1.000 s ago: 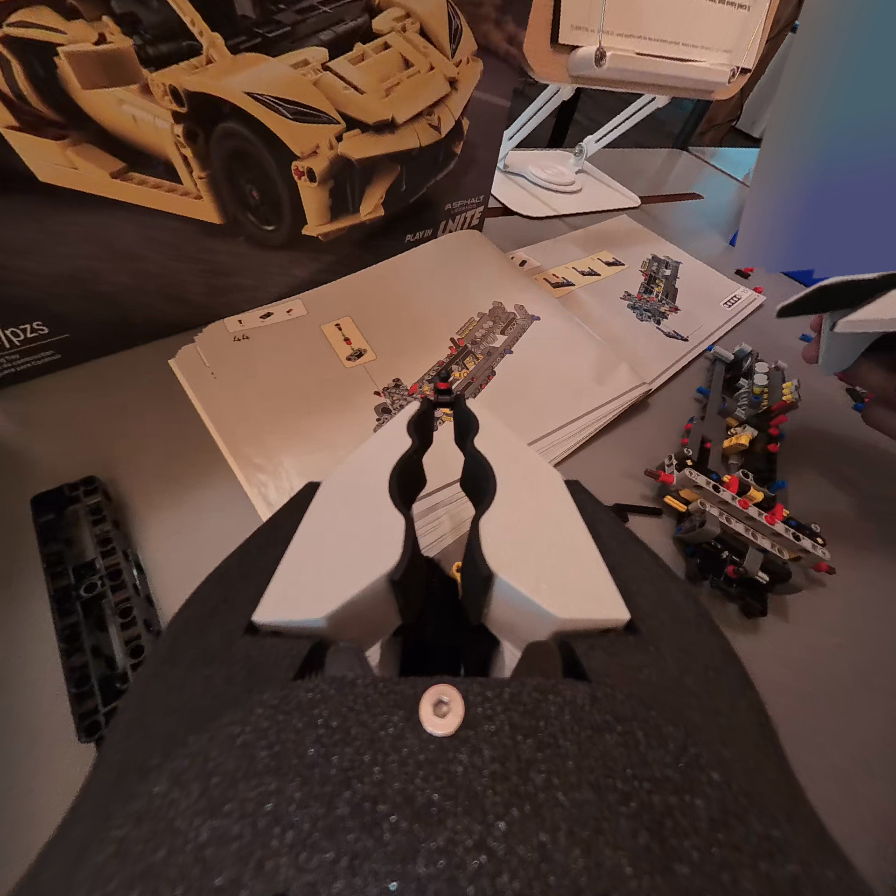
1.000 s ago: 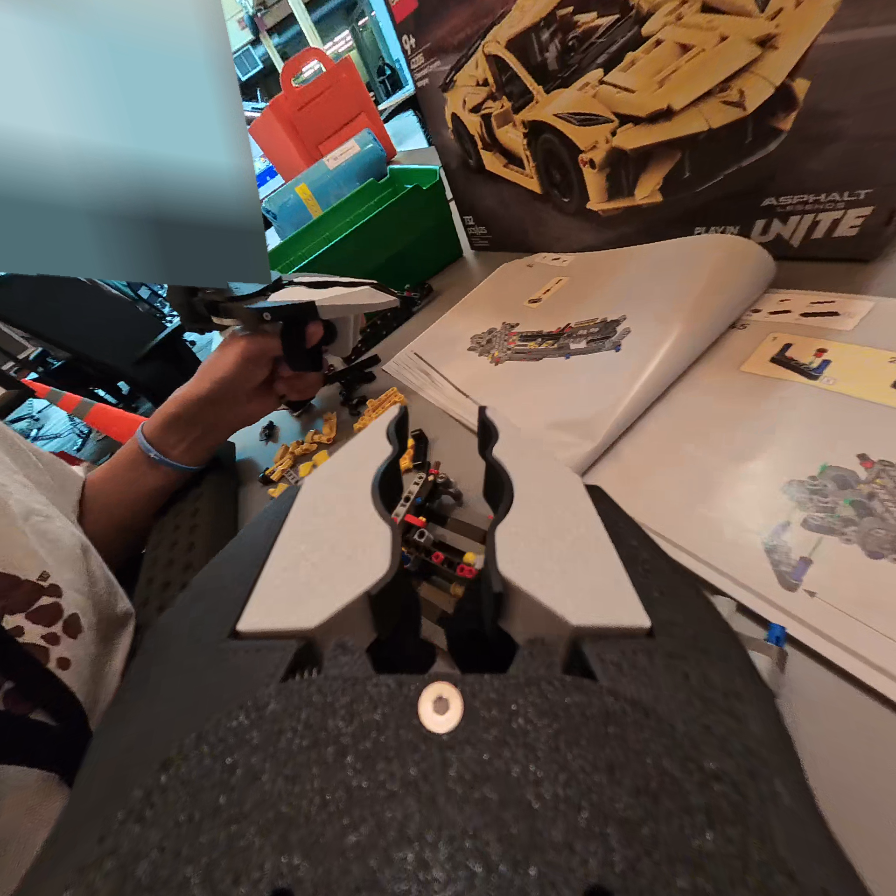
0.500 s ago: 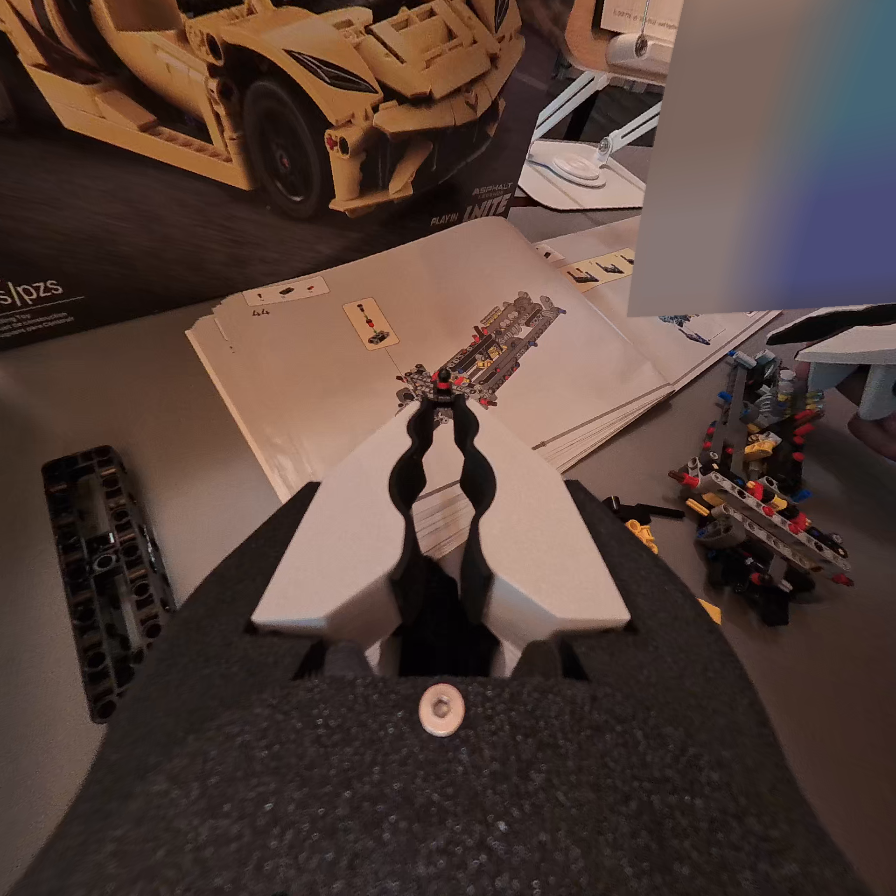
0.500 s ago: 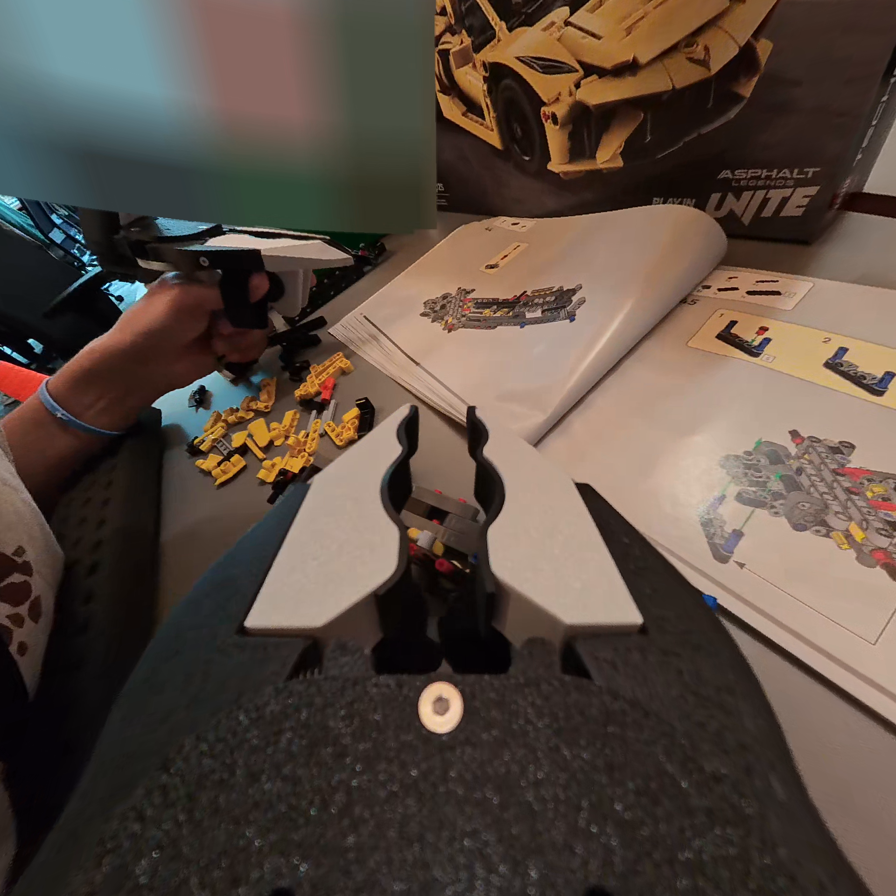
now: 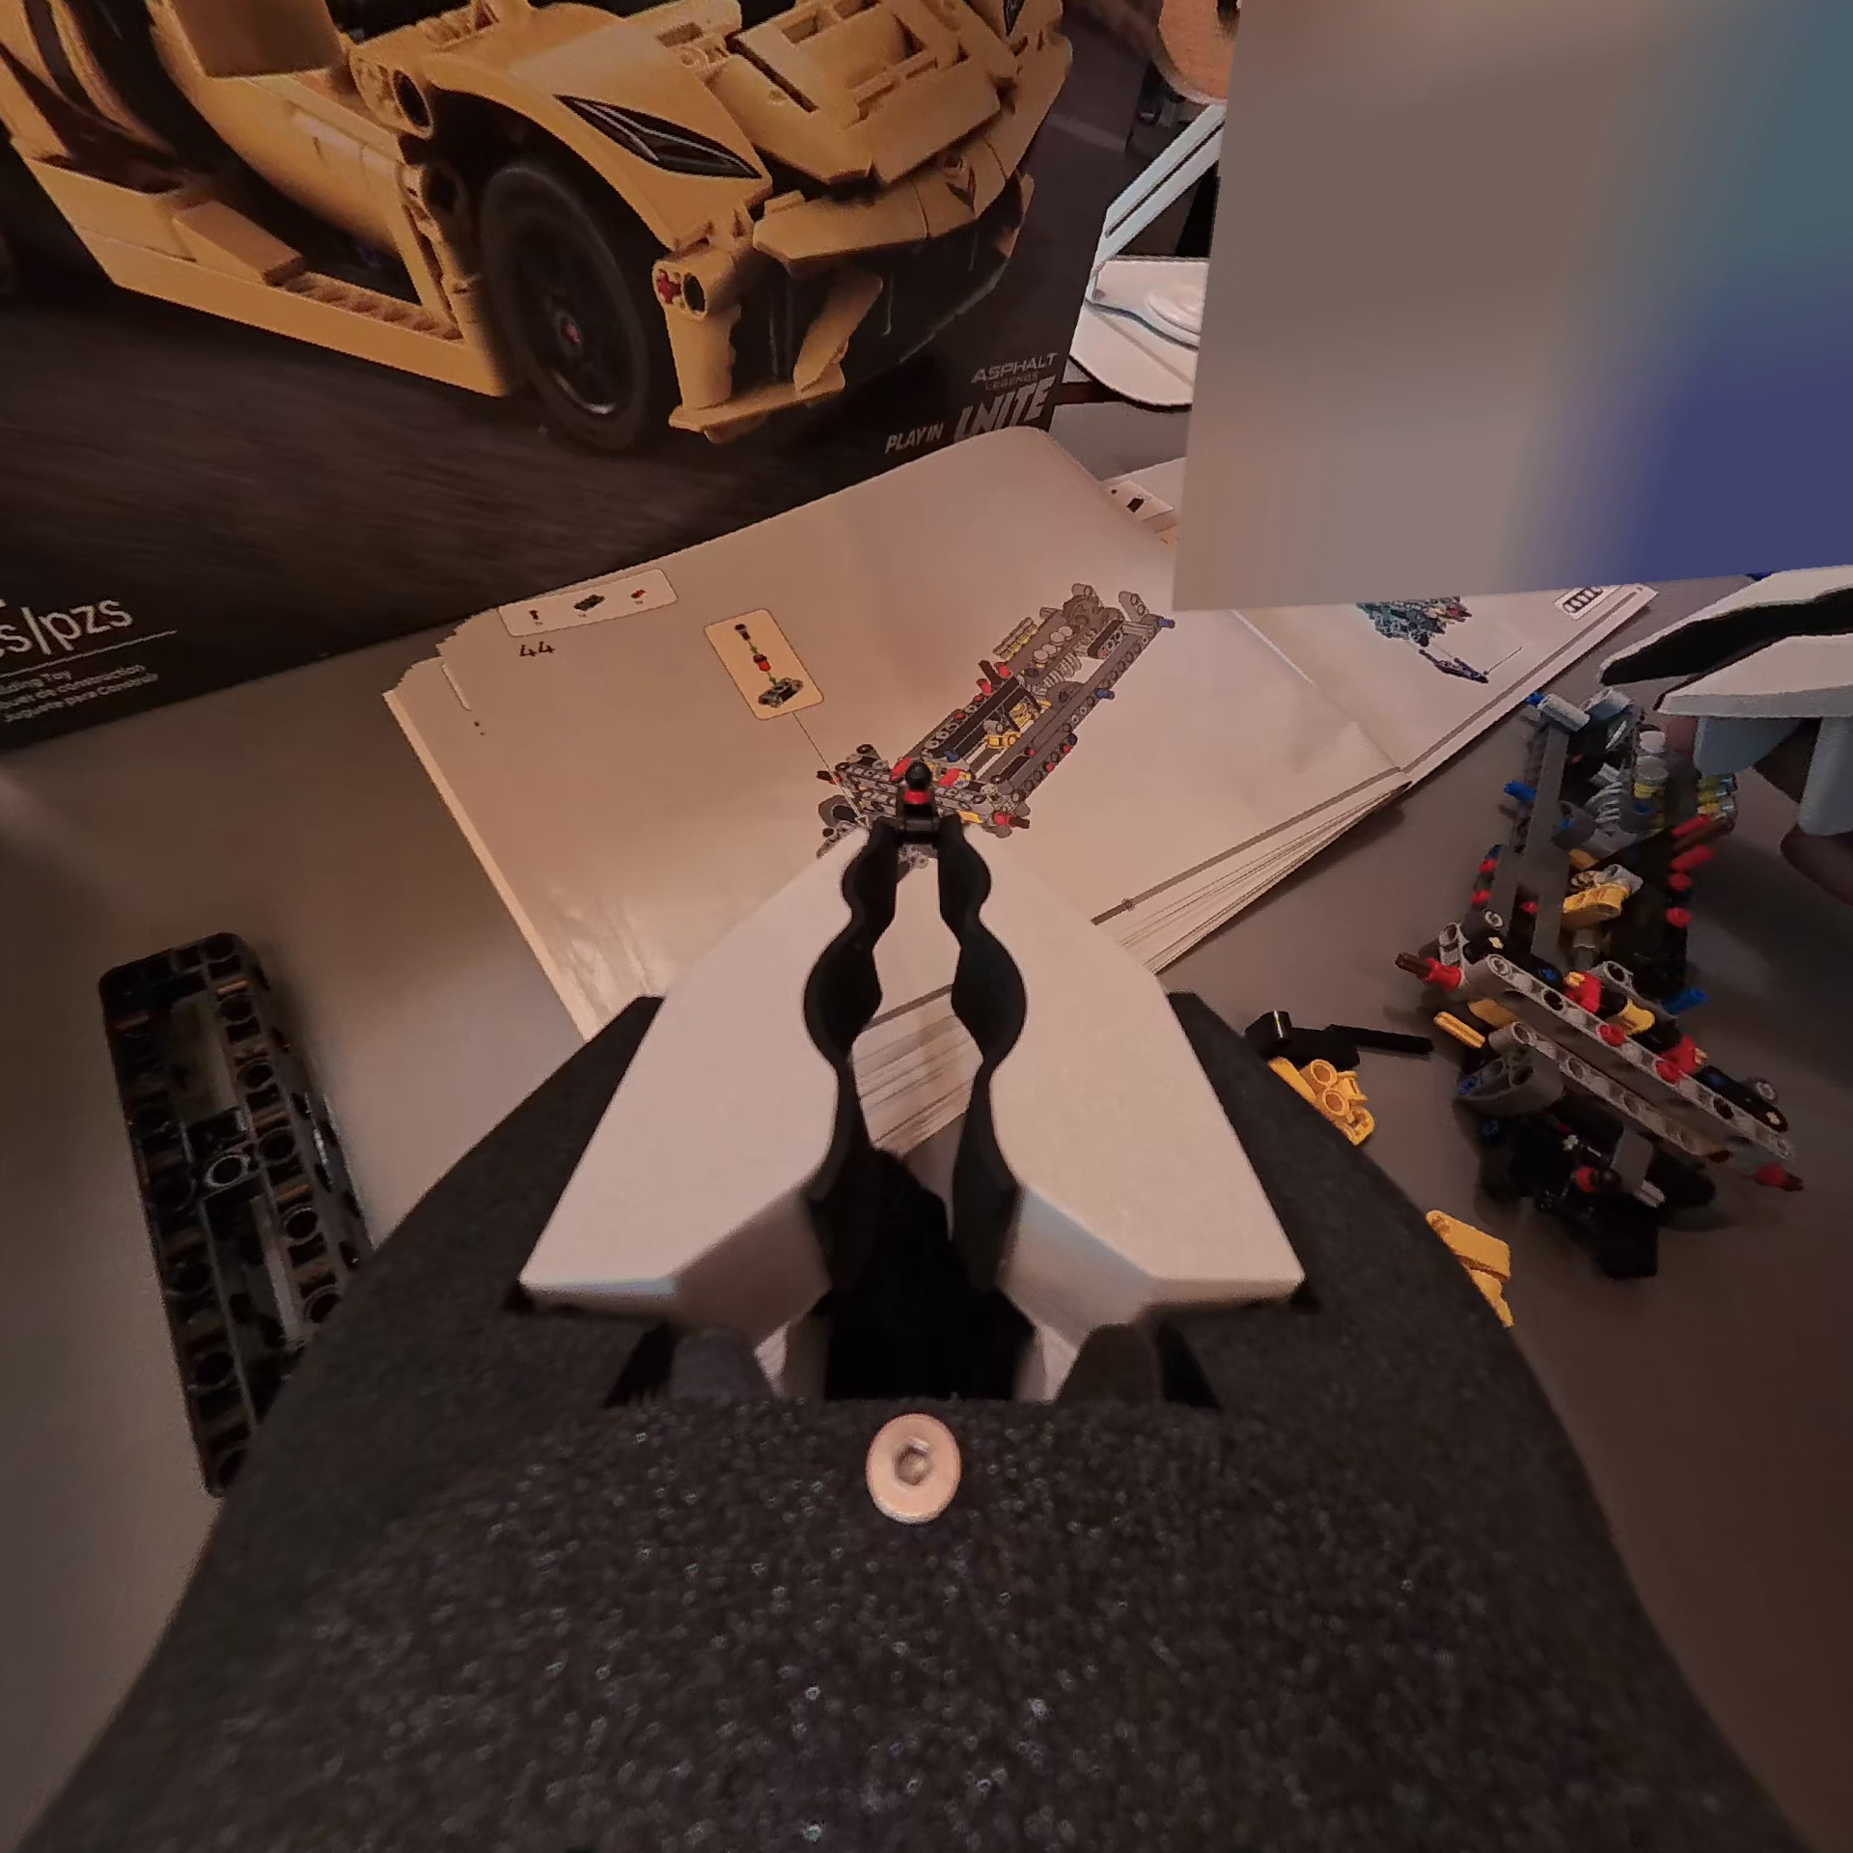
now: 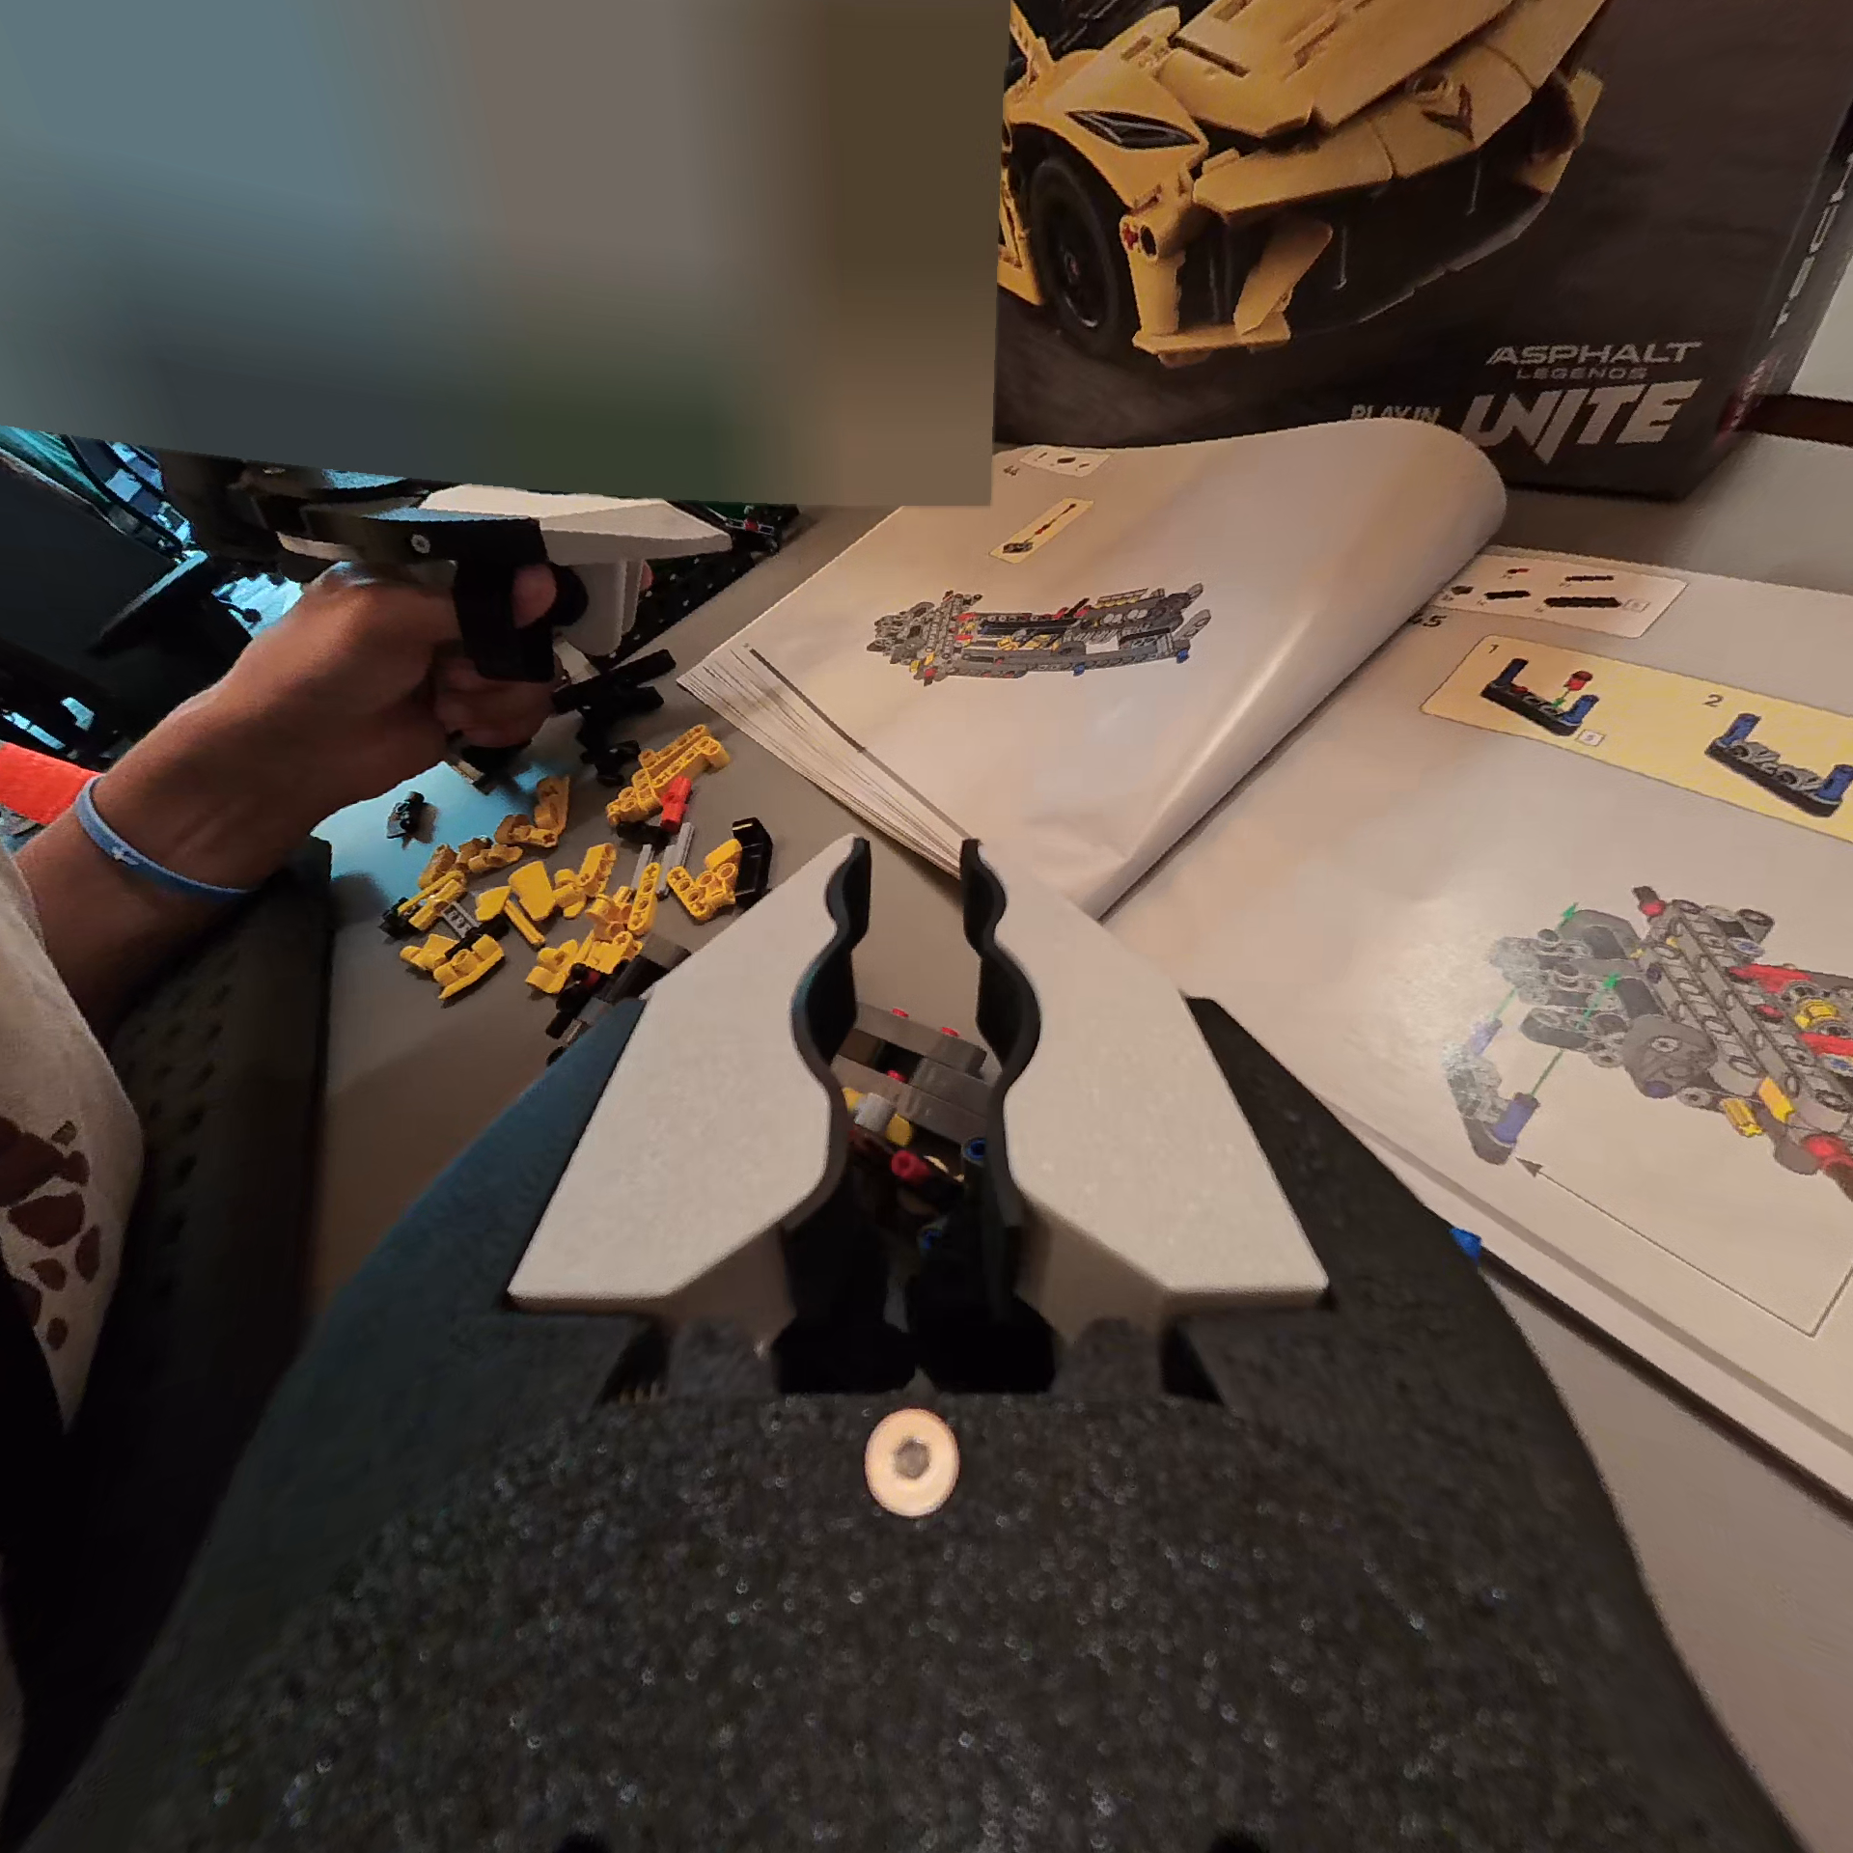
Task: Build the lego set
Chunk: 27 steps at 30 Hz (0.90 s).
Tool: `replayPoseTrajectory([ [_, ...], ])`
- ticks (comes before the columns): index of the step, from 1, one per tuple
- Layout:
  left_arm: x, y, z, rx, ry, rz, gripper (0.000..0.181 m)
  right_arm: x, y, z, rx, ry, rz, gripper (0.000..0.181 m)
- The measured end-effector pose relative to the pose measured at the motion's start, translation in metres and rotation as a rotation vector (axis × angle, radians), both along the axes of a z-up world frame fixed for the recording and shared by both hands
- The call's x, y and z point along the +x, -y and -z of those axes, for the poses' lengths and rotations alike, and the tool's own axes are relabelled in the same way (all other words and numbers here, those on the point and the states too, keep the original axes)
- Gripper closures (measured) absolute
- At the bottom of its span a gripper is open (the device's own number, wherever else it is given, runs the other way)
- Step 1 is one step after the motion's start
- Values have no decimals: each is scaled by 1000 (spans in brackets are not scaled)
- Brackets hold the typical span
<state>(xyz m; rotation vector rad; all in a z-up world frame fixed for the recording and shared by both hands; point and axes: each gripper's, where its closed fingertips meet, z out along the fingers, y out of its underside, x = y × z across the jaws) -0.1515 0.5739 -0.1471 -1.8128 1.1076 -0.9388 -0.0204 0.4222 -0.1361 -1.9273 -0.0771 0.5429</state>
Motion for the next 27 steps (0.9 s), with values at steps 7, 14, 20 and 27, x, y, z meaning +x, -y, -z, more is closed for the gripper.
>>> replayPoseTrajectory([
  [7, 1, 0, 2, -6, -6, 3, 175, 1, 0, 0, 3, -5, 1, 165],
  [14, 1, 1, 4, -14, -10, 7, 175, 2, 0, 0, 9, -6, 5, 165],
  [20, 1, 0, 5, -15, -13, 6, 175, 3, -1, 0, 10, -12, 7, 166],
  [27, 2, 3, 1, -4, -7, 15, 175, 0, 0, -4, 16, -7, 1, 166],
])
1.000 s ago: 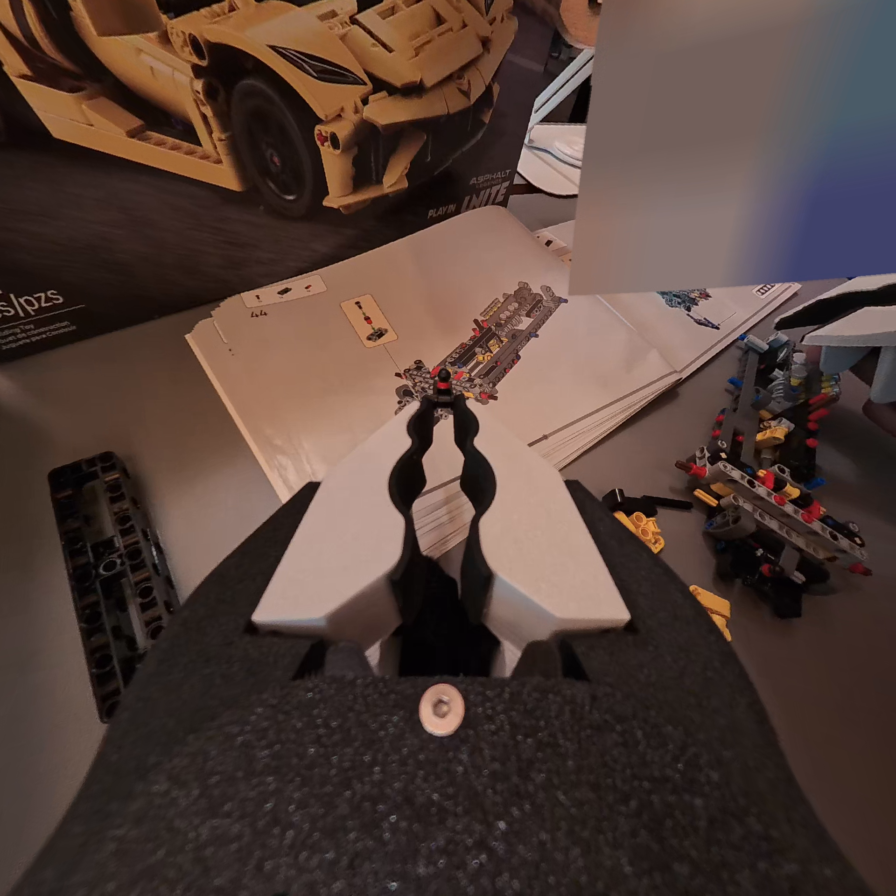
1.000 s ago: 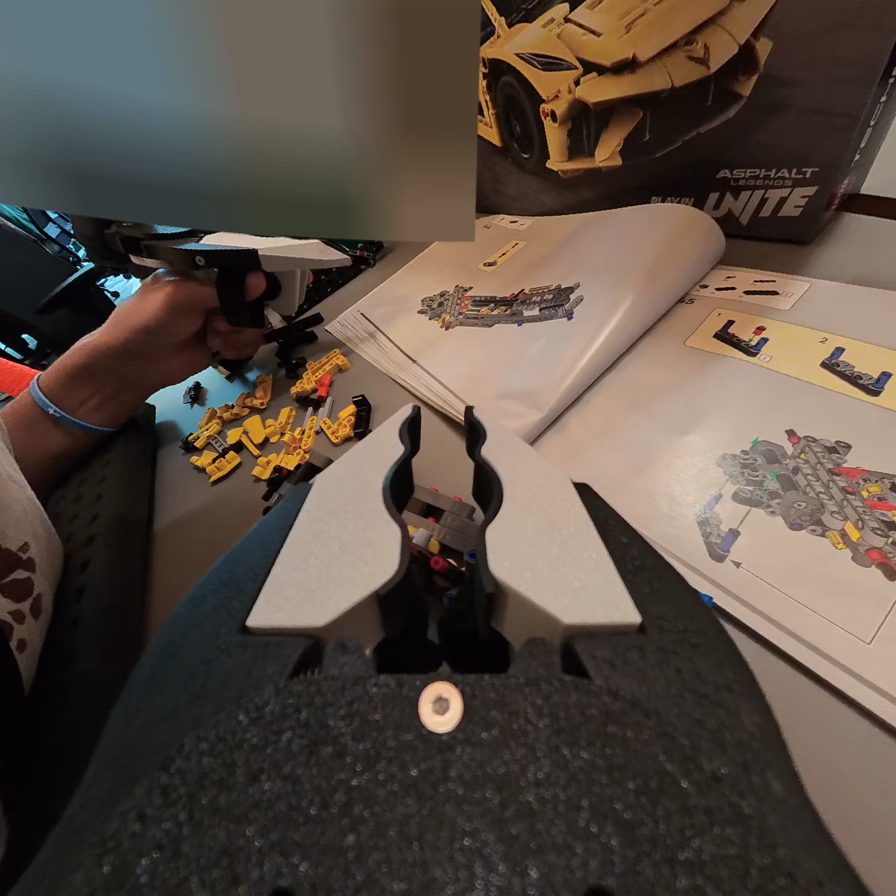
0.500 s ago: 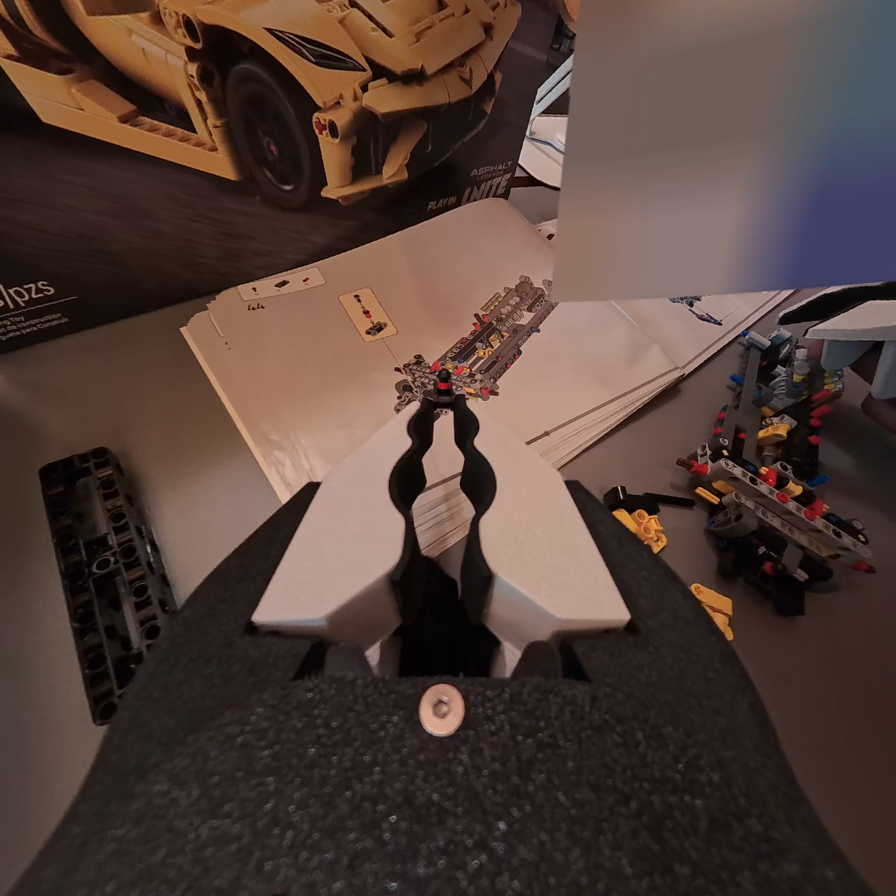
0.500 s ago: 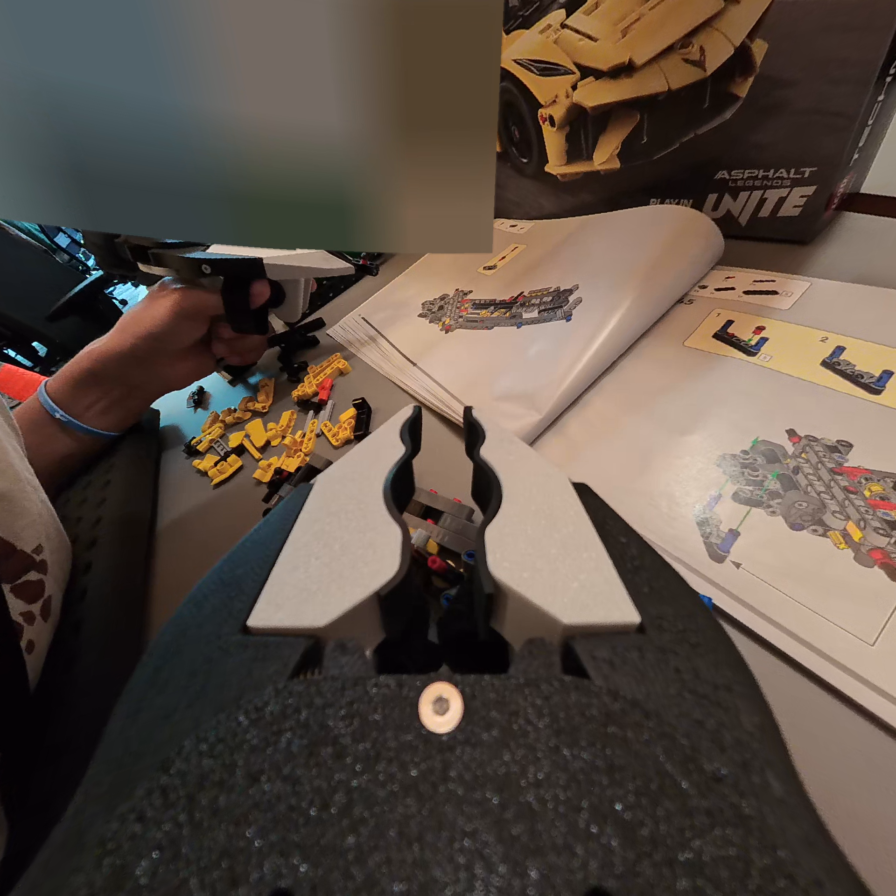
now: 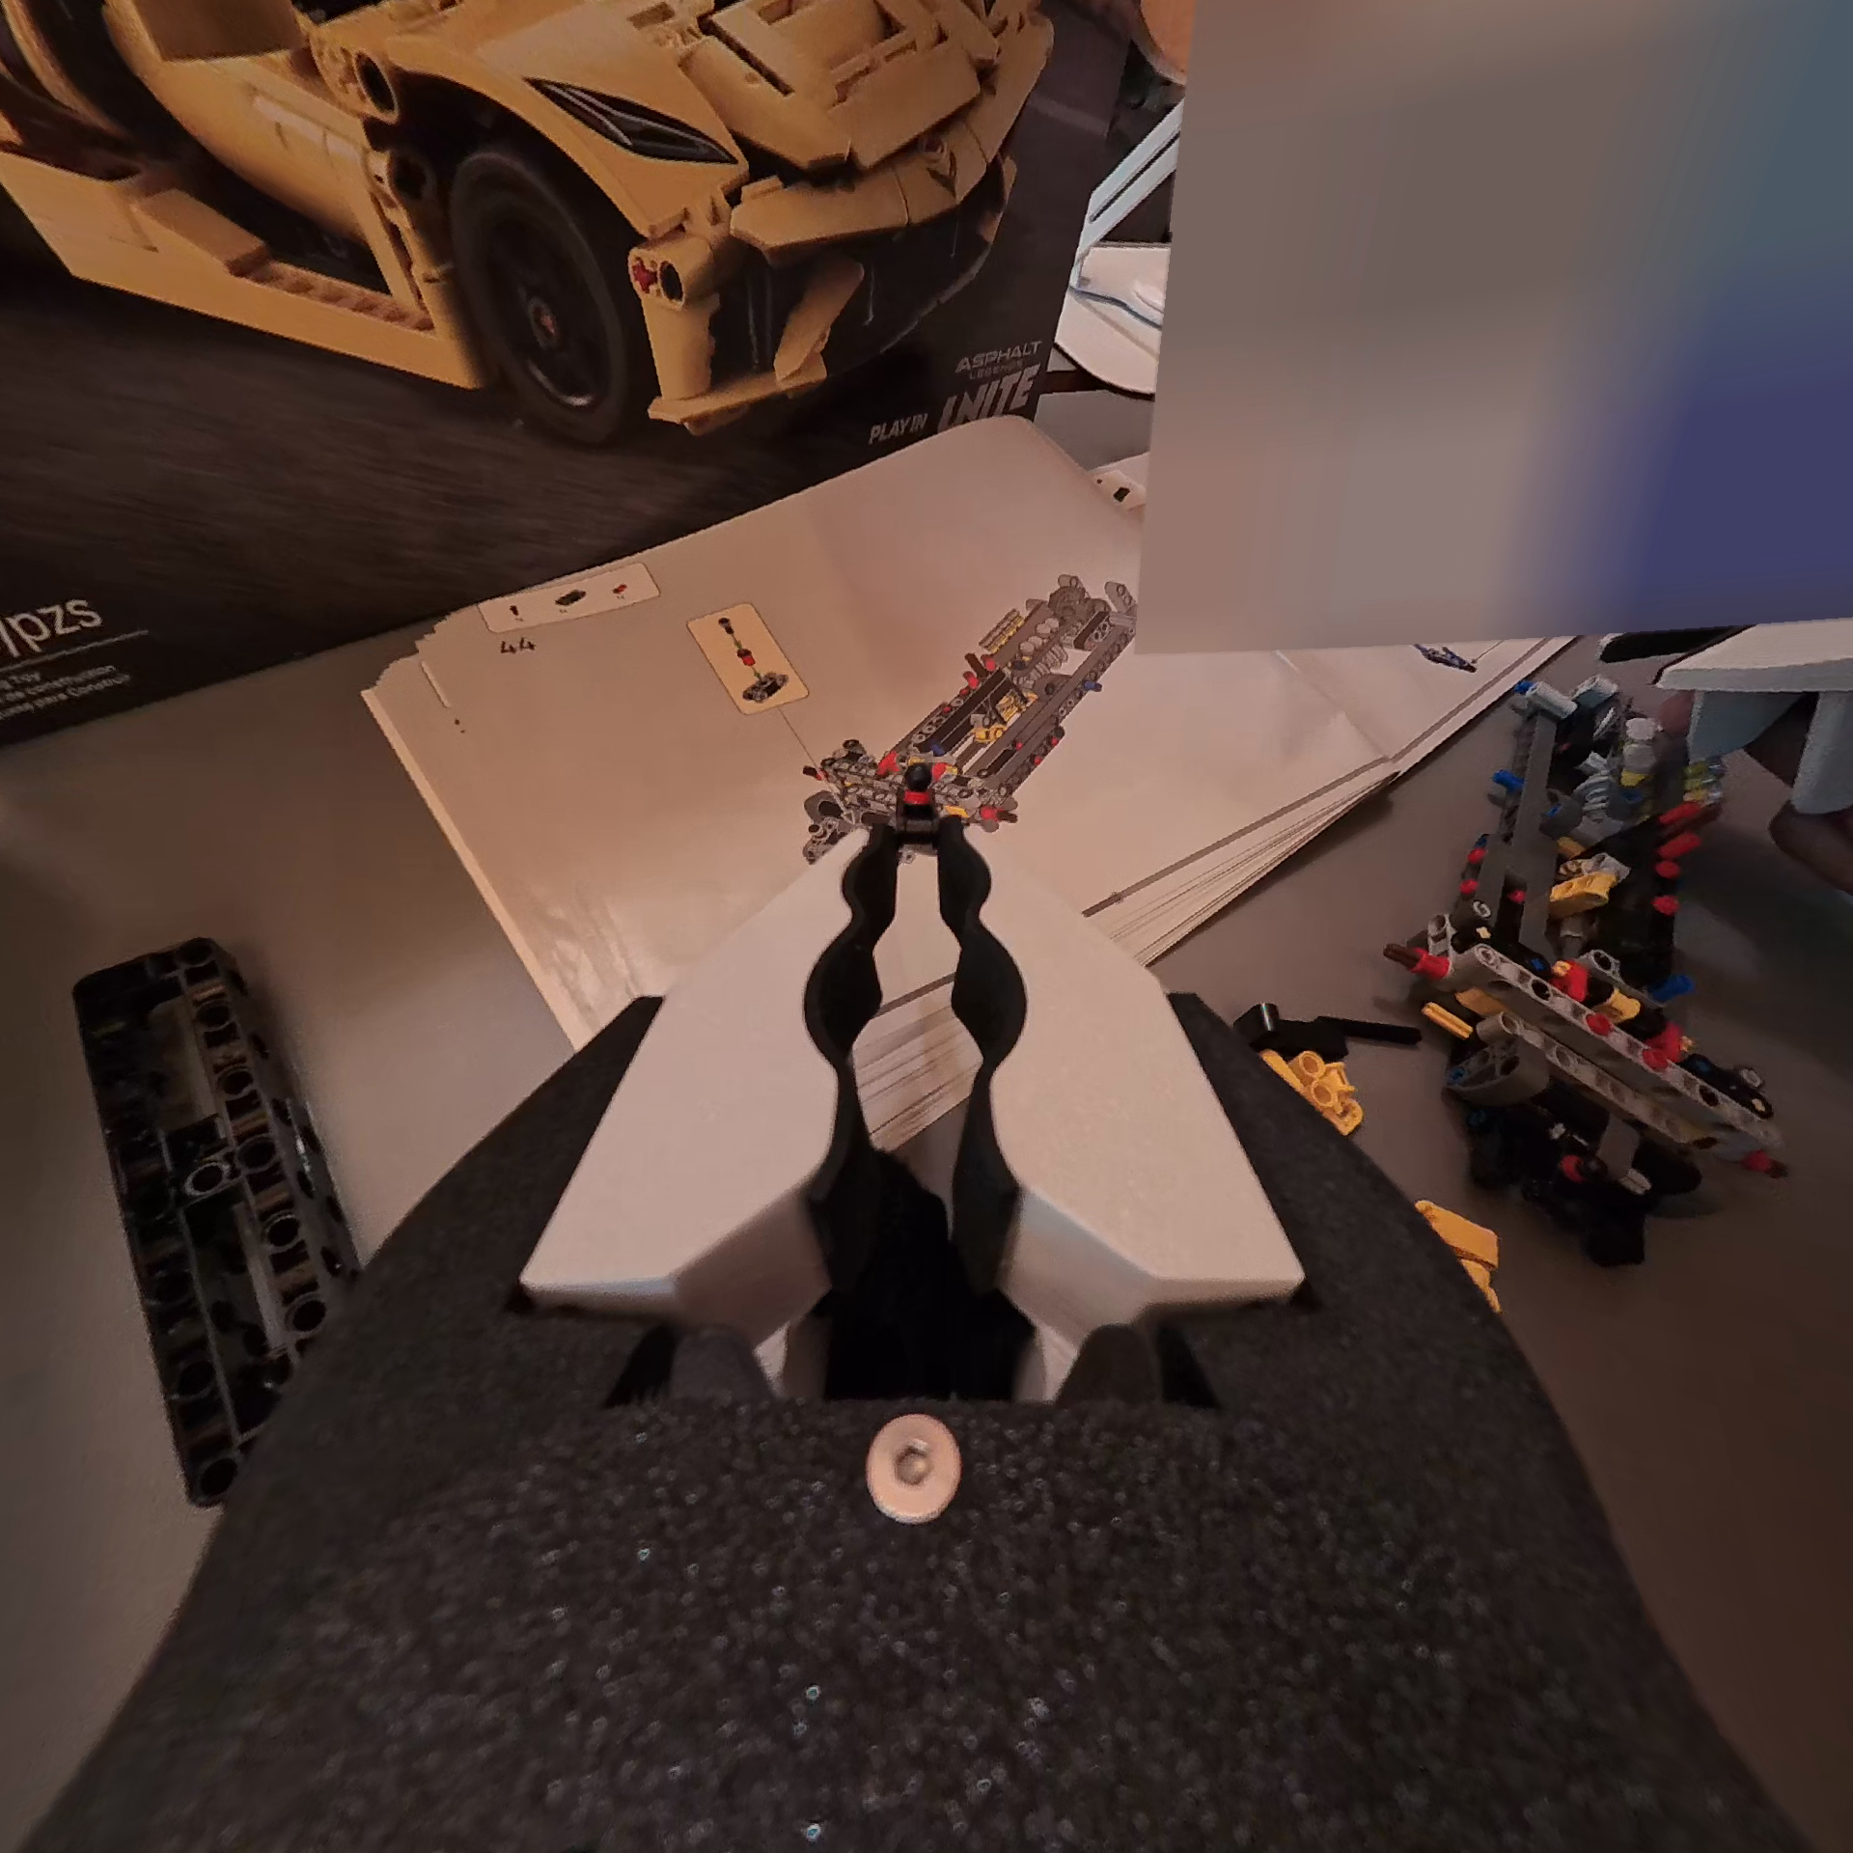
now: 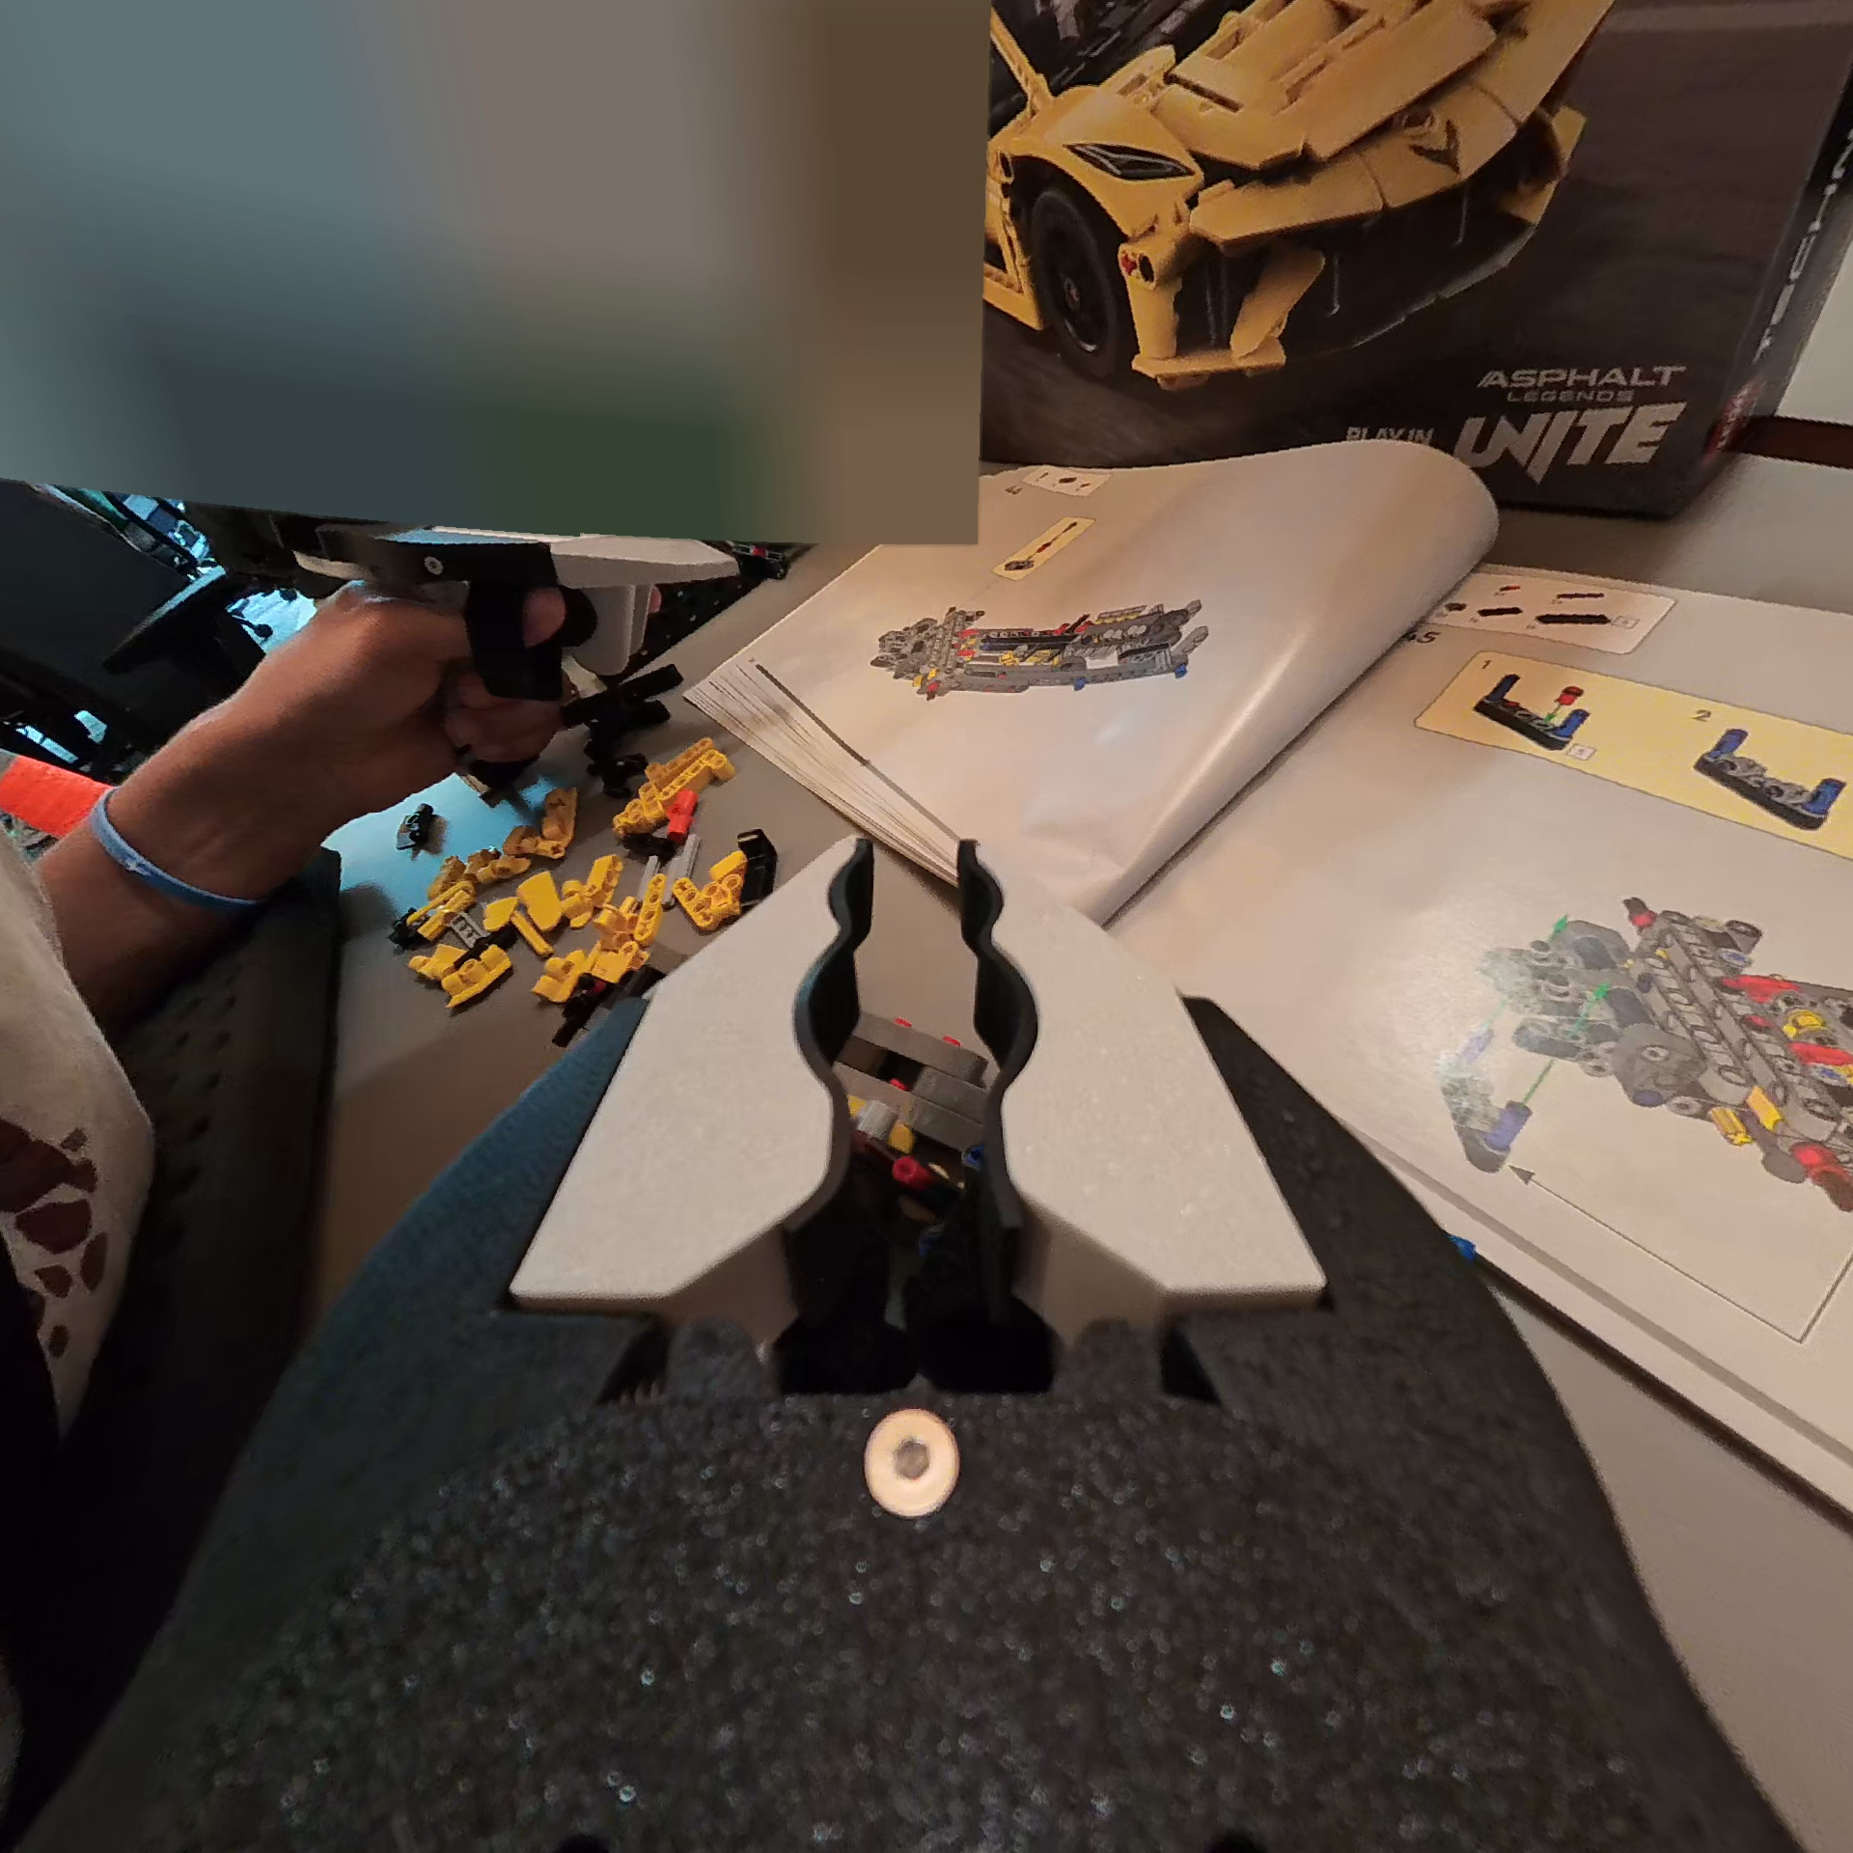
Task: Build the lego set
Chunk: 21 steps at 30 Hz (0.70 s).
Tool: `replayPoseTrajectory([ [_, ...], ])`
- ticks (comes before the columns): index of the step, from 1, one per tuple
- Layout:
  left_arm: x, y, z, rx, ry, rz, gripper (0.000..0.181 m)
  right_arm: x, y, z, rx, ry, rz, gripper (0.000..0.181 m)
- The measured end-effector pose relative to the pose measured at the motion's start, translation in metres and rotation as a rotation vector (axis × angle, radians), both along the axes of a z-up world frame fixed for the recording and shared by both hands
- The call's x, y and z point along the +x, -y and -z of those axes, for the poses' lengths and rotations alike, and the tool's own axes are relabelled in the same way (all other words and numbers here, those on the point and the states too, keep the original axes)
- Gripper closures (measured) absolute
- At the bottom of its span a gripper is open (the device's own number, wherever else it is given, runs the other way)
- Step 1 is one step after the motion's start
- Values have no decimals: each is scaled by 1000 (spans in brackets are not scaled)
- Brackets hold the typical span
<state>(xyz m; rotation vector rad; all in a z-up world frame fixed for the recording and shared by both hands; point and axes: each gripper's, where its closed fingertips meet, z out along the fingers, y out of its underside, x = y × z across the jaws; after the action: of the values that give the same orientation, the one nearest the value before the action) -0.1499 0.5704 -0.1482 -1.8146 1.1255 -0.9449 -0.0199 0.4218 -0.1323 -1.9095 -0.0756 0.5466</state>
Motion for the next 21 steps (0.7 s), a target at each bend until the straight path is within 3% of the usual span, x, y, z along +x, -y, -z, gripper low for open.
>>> replayPoseTrajectory([
  [6, 4, 10, -10, 36, 18, 33, 175, -12, 3, -8, 33, 49, -40, 165],
  [11, 9, 18, -12, 157, -23, 64, 175, -28, 8, -11, 38, 108, -95, 165],
  [21, 24, 52, -15, 232, -19, 229, 175, -46, 12, -19, 67, 168, -149, 163],
])
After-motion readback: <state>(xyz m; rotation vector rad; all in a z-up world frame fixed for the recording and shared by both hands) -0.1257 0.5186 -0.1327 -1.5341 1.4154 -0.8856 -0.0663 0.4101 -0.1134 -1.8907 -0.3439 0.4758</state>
